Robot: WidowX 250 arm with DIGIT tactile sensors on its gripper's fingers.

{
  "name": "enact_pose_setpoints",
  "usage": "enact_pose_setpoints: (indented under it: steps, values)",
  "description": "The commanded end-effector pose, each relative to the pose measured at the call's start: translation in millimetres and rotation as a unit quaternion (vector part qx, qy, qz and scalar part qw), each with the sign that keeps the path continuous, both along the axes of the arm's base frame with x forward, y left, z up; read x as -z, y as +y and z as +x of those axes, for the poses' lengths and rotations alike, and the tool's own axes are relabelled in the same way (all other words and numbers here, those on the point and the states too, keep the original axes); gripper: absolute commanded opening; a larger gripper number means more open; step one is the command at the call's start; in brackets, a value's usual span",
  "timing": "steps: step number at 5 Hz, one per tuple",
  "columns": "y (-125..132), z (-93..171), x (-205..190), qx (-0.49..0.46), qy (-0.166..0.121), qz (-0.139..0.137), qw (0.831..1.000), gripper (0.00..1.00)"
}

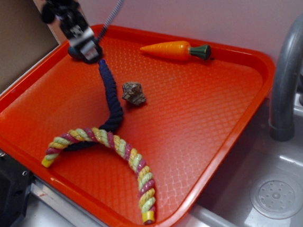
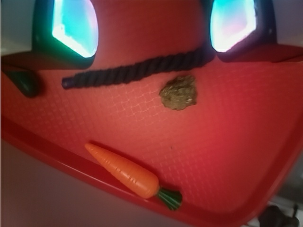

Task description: Grab the rock.

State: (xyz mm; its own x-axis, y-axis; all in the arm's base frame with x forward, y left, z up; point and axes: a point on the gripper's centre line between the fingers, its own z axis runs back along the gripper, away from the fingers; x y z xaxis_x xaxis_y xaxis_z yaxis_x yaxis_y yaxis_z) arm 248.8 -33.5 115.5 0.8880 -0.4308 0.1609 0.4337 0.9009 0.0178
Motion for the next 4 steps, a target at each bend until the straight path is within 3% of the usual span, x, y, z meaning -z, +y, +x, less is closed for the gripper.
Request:
enact_pose_setpoints:
  steps: [1, 2, 4]
  values:
    - [-37, 10, 29, 0.059, 0.018, 0.024, 0.998, 1.0]
    - [-41, 11, 39, 0.063, 0.029, 0.03, 0.997, 1.0]
    - [-36, 10, 70, 0.046, 0.06, 0.086, 0.993, 1.0]
